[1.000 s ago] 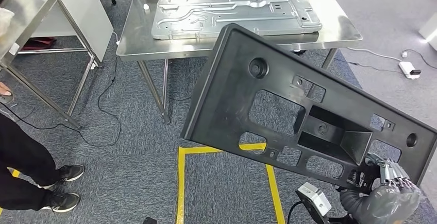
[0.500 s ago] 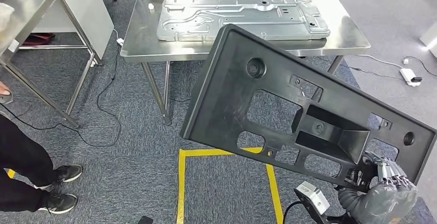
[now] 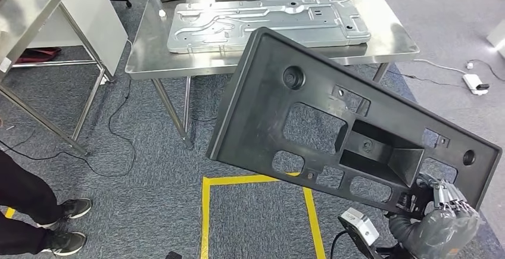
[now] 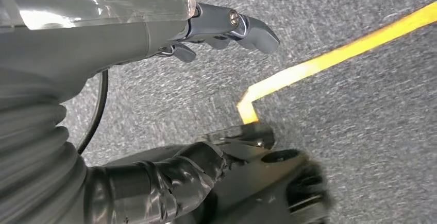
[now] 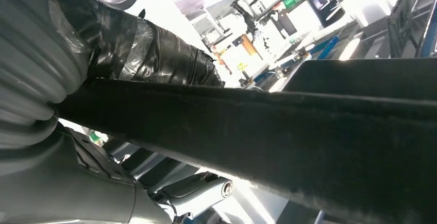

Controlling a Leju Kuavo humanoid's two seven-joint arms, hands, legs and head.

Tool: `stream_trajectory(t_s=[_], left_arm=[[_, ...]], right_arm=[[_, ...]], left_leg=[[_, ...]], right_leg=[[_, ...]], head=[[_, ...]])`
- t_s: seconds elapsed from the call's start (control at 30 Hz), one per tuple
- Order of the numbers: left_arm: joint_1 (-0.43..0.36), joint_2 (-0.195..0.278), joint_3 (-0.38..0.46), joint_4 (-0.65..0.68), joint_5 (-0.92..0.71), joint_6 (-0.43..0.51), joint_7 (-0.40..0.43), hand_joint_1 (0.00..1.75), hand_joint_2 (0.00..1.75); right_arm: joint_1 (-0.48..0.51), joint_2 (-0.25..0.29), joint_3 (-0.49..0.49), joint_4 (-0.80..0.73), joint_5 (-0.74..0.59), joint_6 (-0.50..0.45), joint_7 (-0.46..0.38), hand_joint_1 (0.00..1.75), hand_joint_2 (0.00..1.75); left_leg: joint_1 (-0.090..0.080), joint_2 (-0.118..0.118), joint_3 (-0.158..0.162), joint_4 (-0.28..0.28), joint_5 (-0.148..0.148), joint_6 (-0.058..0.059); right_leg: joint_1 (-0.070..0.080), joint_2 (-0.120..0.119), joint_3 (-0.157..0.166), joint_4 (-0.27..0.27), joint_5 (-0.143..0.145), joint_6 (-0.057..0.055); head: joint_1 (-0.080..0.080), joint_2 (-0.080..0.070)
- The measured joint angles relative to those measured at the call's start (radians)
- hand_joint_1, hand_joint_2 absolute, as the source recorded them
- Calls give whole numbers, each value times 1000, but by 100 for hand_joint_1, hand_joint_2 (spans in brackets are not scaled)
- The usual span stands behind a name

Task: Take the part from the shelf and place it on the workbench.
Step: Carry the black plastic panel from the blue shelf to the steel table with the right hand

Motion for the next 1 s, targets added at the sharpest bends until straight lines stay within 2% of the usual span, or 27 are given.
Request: stream_trajectory(t_s=[0.07, 0.13, 0.23, 0.27, 0.3, 0.37, 0.4, 0.43, 0.47, 0.5, 0.53, 0.57, 0.6, 0.7, 0.77, 0.8, 0.87, 0.9, 0.93, 0.97, 1.0], left_arm=[[-1, 2, 0, 0, 0, 0, 0, 0, 175], [-2, 3, 0, 0, 0, 0, -1, 0, 175], [0, 3, 0, 0, 0, 0, -1, 0, 175], [0, 2, 0, 0, 0, 0, -1, 0, 175], [-1, 2, 0, 0, 0, 0, -1, 0, 175], [-3, 2, 0, 0, 0, 0, -2, 0, 175], [-3, 2, 0, 0, 0, 0, -2, 0, 175], [-2, 2, 0, 0, 0, 0, -2, 0, 175], [-1, 2, 0, 0, 0, 0, -2, 0, 175], [-1, 1, 0, 0, 0, 0, -2, 0, 175], [-1, 1, 0, 0, 0, 0, -2, 0, 175], [-2, 0, 0, 0, 0, 0, -2, 0, 175], [-2, 0, 0, 0, 0, 0, -2, 0, 175], [-5, 0, 0, 0, 0, 0, -1, 0, 175], [-6, 0, 0, 0, 0, 0, -1, 0, 175], [-7, 0, 0, 0, -1, 0, -1, 0, 175], [-6, 0, 0, 0, -2, 0, -1, 0, 175], [-4, 0, 0, 0, -2, 0, -1, 0, 175], [-3, 0, 0, 0, -3, 0, -1, 0, 175], [-2, 0, 0, 0, -3, 0, -1, 0, 175], [-2, 0, 0, 0, -3, 0, 0, 0, 175]], right_arm=[[-1, 0, 1, 1, 0, 0, 0, 171, 175], [-3, 0, 3, 2, 0, 0, 0, 171, 175], [-3, -1, 6, 1, 2, 0, 0, 171, 175], [-4, -2, 6, 1, 2, 0, 0, 171, 175], [-4, -2, 7, 1, 2, 0, 0, 171, 175], [-5, -3, 7, 3, 2, 0, 0, 171, 175], [-5, -4, 7, 4, 2, 0, 0, 171, 175], [-5, -4, 7, 5, 2, 0, 0, 171, 175], [-6, -4, 7, 6, 3, 0, 0, 171, 175], [-6, -5, 7, 6, 3, 0, 0, 171, 175], [-8, -5, 8, 7, 3, 0, 0, 171, 175], [-10, -5, 9, 7, 3, 0, -1, 171, 175], [-11, -6, 11, 8, 4, 0, -1, 171, 175], [-14, -6, 15, 10, 6, 0, -2, 171, 175], [-16, -6, 18, 10, 6, 0, -1, 171, 175], [-17, -6, 20, 11, 6, 0, -2, 171, 175], [-19, -6, 22, 13, 8, 0, -2, 171, 175], [-19, -6, 23, 14, 9, 0, -2, 171, 175], [-19, -6, 23, 16, 9, 0, -2, 171, 175], [-19, -6, 23, 17, 9, 0, -2, 171, 175], [-19, -6, 23, 18, 9, 0, -2, 171, 175]], left_leg=[[-8, 0, 48, -109, 41, 20], [-15, -1, 61, -135, 38, 29], [-8, 0, 77, -162, 44, 33], [-3, 0, 85, -173, 47, 35], [-1, 1, 91, -178, 48, 37], [0, 1, 94, -179, 44, 39], [1, 1, 96, -178, 40, 38], [2, 1, 99, -176, 36, 37], [3, 1, 103, -173, 31, 34], [4, 0, 108, -168, 24, 30], [4, -1, 111, -163, 15, 24], [3, -2, 112, -156, 7, 17], [1, -2, 112, -152, 1, 10], [2, 0, 113, -149, -7, -6], [5, 1, 98, -108, -33, -15], [7, 1, 74, -58, -58, -19], [7, 1, -2, 80, -112, -23], [7, 1, -36, 132, -122, -23], [6, 1, -53, 150, -111, -21], [5, 1, -51, 127, -81, -16], [3, 0, -30, 67, -36, -8]], right_leg=[[2, 0, 8, -1, -7, 5], [-1, -1, 8, -4, -10, 15], [-1, -2, 12, 1, -19, 31], [-1, -3, -1, 30, -36, 36], [-5, -3, -27, 81, -61, 41], [-12, -4, -107, 215, -111, 50], [-16, -4, -137, 258, -115, 54], [-19, -5, -150, 266, -99, 57], [-23, -5, -142, 233, -64, 60], [-26, -6, -119, 170, -19, 62], [-27, -7, -93, 107, 14, 63], [-27, -8, -70, 56, 34, 60], [-26, -8, -58, 28, 39, 55], [-22, -4, -53, 18, 31, 34], [-23, -5, -46, 12, 28, 20], [-24, -6, -42, 10, 27, 14], [-21, -7, -37, 10, 22, 7], [-19, -7, -35, 10, 19, 5], [-16, -6, -31, 10, 17, 4], [-14, -4, -26, 10, 13, 4], [-11, -2, -19, 10, 9, 4]], head=[[1, 0], [0, 0], [0, 0], [1, 0], [2, 0], [3, 0], [4, 0], [4, 0], [4, 0], [4, 0], [4, 0], [4, 0], [3, 0], [2, 0], [2, 0], [1, 0], [1, 0], [1, 0], [1, 0], [1, 0], [1, 0]])
